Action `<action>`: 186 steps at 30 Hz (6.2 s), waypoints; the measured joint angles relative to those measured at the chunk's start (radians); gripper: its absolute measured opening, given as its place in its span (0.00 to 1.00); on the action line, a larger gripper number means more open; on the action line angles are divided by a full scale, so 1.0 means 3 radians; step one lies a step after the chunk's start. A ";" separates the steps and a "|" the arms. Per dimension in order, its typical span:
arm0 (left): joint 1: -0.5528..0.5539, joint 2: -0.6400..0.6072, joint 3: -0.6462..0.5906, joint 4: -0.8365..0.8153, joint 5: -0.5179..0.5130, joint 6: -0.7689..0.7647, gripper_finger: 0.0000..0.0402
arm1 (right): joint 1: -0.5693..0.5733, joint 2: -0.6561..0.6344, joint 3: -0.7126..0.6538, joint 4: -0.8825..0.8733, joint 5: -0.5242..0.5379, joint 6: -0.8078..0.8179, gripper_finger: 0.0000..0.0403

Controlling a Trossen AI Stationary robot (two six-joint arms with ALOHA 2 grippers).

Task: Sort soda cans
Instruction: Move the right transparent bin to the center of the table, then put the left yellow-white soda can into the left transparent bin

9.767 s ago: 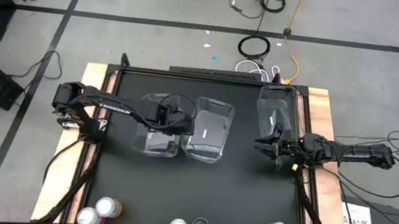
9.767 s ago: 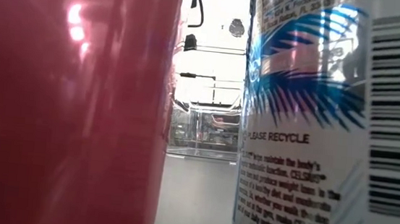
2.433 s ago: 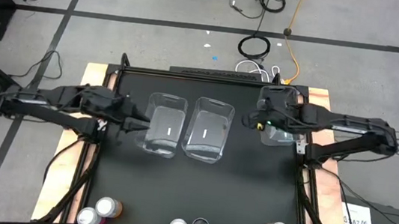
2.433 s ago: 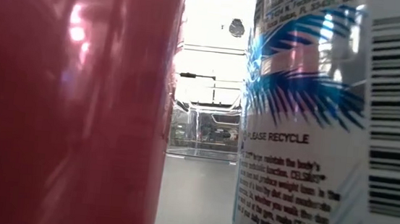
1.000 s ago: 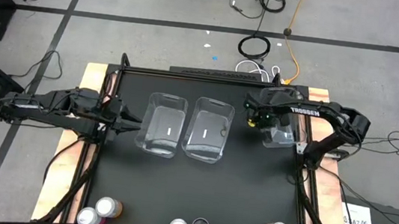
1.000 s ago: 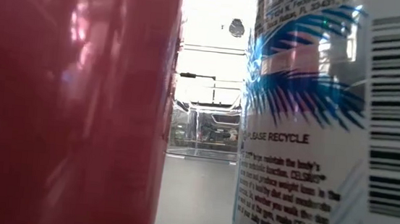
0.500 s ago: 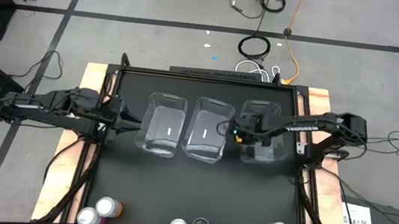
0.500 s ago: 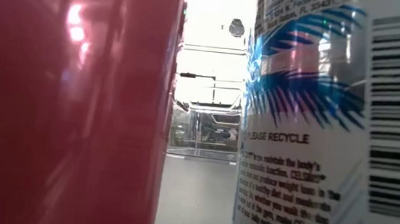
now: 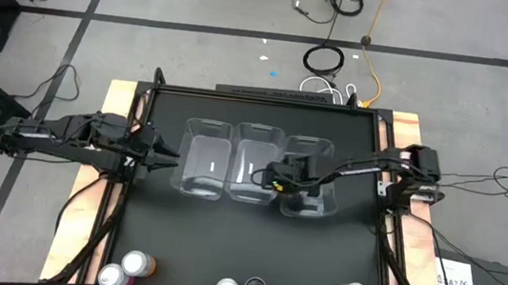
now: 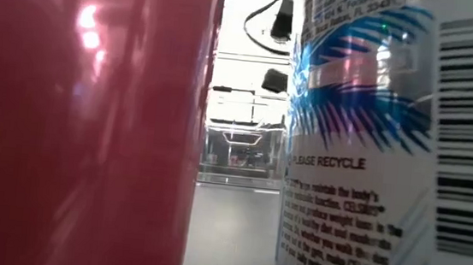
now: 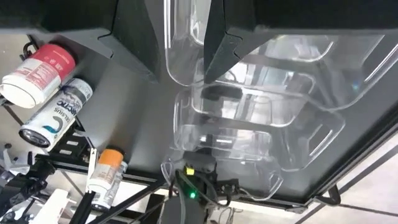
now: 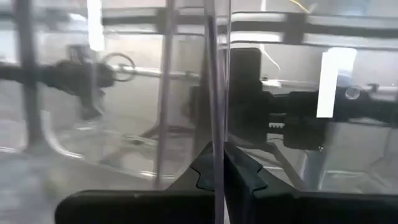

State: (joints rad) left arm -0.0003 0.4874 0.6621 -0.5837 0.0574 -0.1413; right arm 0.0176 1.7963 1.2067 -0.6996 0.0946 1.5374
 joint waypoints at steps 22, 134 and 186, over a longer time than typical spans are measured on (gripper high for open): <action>-0.0001 0.0000 0.0000 -0.0011 0.0000 -0.0025 0.32 | -0.0146 0.0325 0.0419 -0.0486 0.0298 -0.0017 0.05; -0.1686 0.1373 0.0764 0.0524 -0.1608 -0.1853 0.32 | 0.1249 -0.2135 -0.1868 0.2559 0.0615 -0.3089 0.16; -0.1686 0.1817 0.1399 -0.2823 -0.1672 -0.3655 0.97 | 0.1109 -0.2133 -0.1868 0.2648 0.0750 -0.3069 0.16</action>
State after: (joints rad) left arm -0.5060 1.0326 1.0817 -1.4307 -0.4441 -1.2379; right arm 0.3504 1.1564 0.6464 0.0947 0.3196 0.6167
